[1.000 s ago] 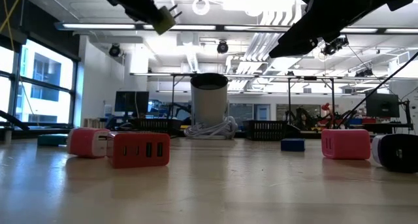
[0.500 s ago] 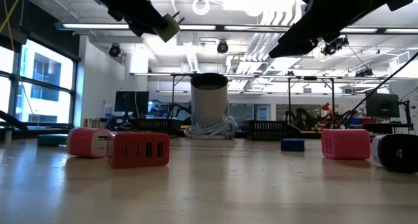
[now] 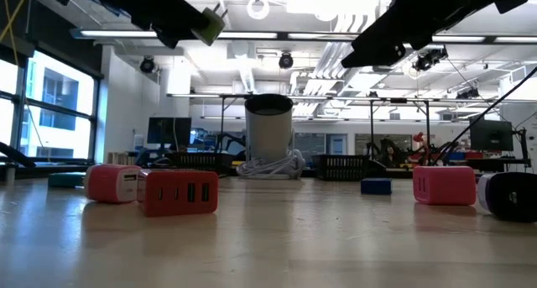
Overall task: Pick & Place Office items
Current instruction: Put the green charger adapter into the right black basket
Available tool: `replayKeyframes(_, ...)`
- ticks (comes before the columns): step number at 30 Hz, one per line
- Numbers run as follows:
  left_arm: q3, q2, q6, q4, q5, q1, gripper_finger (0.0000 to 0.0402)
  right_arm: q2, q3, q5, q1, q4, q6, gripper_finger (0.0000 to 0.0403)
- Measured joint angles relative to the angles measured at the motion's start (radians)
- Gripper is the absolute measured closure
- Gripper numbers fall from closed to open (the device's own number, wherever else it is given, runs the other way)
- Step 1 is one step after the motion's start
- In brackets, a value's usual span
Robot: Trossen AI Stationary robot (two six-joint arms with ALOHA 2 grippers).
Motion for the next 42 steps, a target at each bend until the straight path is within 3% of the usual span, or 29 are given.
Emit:
replayKeyframes(8, -0.06, 0.0, 0.047, 0.136, -0.043, 0.004, 0.0281, 0.0, 0.0, -0.015, -0.028, 0.064, 0.0, 0.0097)
replayKeyframes(17, -0.061, 0.006, 0.131, 0.156, -0.131, -0.004, 0.0281, 0.053, 0.0, -0.212, -0.146, 0.218, 0.034, 0.0097)
replayKeyframes(28, -0.057, 0.065, 0.343, 0.155, -0.459, -0.091, 0.0281, 0.124, 0.0, -0.348, -0.239, 0.351, 0.064, 0.0097)
replayKeyframes(42, 0.058, 0.201, 0.642, 0.153, -0.64, -0.094, 0.0281, 0.172, 0.0, -0.364, -0.263, 0.46, 0.118, 0.0097)
